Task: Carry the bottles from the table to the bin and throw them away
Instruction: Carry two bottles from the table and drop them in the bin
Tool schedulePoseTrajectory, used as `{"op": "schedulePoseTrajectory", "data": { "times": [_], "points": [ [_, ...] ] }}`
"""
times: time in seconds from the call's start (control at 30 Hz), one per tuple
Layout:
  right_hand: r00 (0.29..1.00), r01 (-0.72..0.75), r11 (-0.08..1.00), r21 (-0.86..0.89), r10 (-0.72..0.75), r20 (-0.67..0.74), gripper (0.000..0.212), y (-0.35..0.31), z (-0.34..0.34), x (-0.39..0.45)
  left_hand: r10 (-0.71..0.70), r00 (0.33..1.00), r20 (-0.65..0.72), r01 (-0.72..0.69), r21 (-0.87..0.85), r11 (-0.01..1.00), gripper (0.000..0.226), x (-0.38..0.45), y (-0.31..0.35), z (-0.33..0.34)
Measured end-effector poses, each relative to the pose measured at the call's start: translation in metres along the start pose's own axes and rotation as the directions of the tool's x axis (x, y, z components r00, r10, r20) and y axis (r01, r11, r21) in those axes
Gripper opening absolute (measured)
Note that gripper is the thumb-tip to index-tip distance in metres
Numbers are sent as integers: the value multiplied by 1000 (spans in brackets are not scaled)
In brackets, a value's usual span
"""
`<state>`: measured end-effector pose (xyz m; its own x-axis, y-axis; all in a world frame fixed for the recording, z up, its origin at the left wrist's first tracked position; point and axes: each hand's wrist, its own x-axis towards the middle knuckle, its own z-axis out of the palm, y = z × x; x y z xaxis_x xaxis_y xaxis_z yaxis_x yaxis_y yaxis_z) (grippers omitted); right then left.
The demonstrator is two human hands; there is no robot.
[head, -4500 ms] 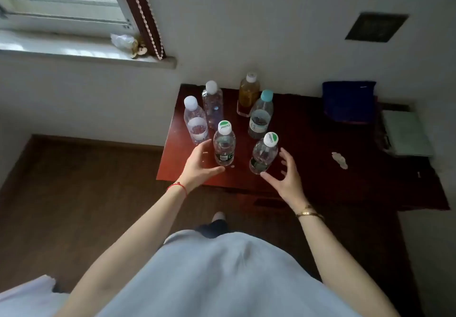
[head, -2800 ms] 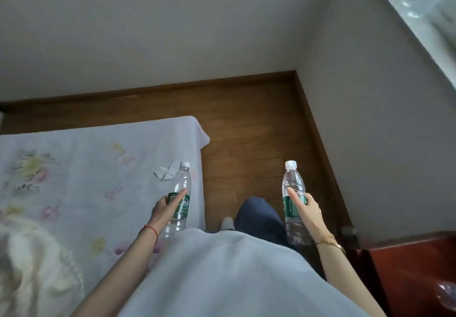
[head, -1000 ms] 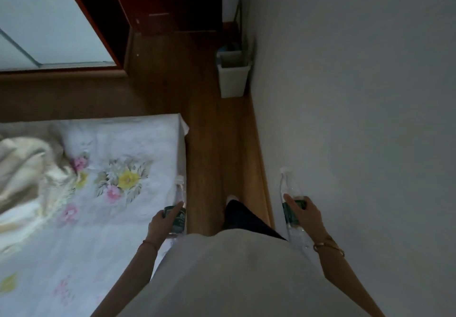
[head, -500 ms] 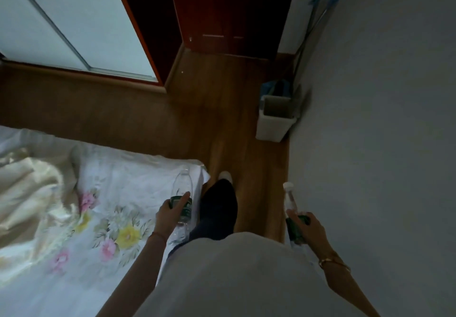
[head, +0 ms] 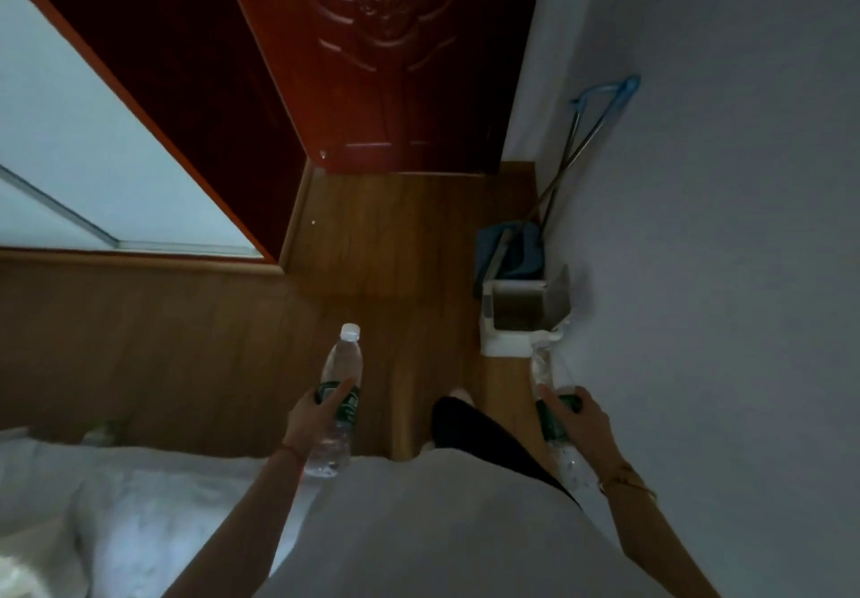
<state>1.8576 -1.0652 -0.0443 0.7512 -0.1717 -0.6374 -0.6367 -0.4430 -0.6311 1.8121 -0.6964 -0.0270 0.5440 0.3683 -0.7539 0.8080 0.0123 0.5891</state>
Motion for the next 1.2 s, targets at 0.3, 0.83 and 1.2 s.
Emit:
{"op": "schedulePoseTrajectory", "data": {
  "times": [0.3, 0.83, 1.2],
  "points": [
    [993, -48, 999, 15, 49, -109, 54, -109, -17, 149, 21, 999, 42, -29, 211, 977, 61, 131, 157, 40],
    [823, -112, 790, 603, 413, -389, 59, -230, -6, 234, 72, 702, 709, -566, 493, 661, 43, 253, 452, 216],
    [551, 102, 506, 857, 688, -472, 52, -209, 39, 281, -210, 314, 926, -848, 373, 376, 42, 285, 433, 358]
  ]
}}
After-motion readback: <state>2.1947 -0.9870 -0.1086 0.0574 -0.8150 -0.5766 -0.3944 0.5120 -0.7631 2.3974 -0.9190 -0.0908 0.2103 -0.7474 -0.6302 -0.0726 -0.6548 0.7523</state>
